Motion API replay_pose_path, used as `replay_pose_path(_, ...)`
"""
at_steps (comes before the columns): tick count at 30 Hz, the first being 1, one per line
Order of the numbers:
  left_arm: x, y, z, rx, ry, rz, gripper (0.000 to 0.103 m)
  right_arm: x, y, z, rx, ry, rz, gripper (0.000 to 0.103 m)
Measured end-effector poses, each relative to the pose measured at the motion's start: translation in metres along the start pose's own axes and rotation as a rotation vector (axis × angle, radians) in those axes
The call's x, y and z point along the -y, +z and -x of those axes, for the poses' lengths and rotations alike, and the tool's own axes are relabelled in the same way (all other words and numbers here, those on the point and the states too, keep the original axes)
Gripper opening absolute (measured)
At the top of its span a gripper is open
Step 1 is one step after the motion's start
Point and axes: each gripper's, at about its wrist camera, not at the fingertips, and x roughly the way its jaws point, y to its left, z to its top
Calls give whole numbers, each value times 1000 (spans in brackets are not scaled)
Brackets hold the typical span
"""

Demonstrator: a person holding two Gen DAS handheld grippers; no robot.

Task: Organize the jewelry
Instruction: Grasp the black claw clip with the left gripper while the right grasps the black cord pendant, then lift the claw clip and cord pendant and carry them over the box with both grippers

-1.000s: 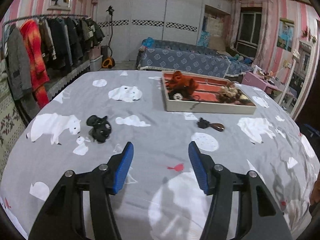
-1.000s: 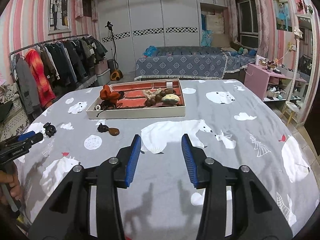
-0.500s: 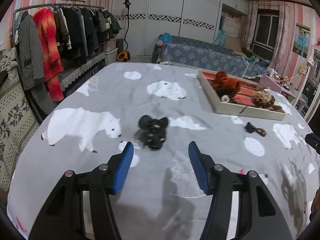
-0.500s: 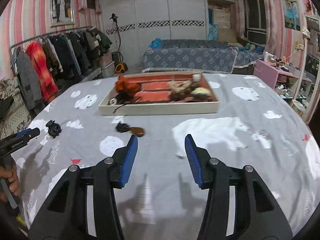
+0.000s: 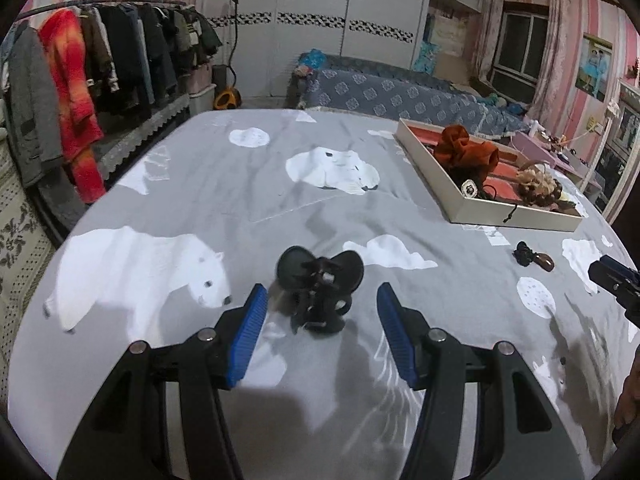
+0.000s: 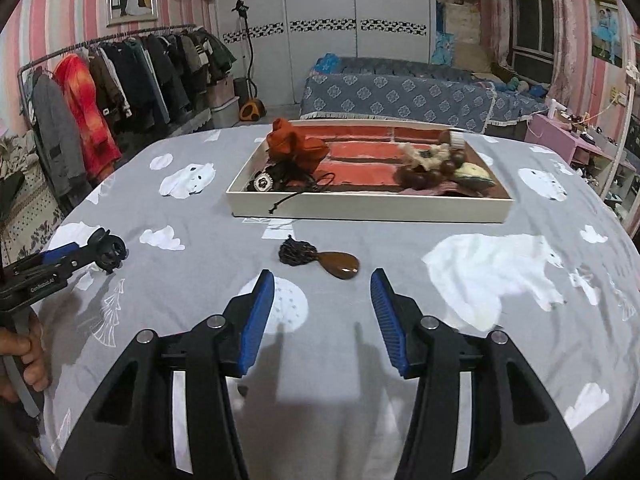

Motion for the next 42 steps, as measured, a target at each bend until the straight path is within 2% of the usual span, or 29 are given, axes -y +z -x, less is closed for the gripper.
replay_pose_path(7, 5, 17, -38, -55, 1, -44, 56, -9, 11, -32, -32, 5, -1, 51)
replay_pose_path(9, 8, 24, -47, -61, 5, -68, 54, -13, 15, -43, -40, 8, 4, 51)
replay_pose_path(10, 8, 26, -51, -63, 2, -74, 46, -14, 16, -46, -42, 9, 6, 51)
replay_pose_path(11, 9, 29, -56, -70, -5, -79, 46, -16, 18, -54, -52, 9, 11, 51)
replay_pose_path(21, 2, 40, -71, -74, -44, -41, 46, -23, 29, -107, -159, -3, 25, 50)
replay_pose_path(23, 3, 40, -71, -73, -46, -42, 46, -26, 29, -117, -206, 0, 44, 38)
replay_pose_path(28, 1, 41, -74, -75, -49, -40, 46, -32, 28, -119, -210, 2, 83, 24)
replay_pose_path(35, 1, 41, -72, -60, -48, -39, 46, -25, 29, -116, -201, 46, 46, 19)
replay_pose_path(42, 19, 36, -39, -22, -22, -56, 46, -18, 33, -85, -146, 94, 34, 18)
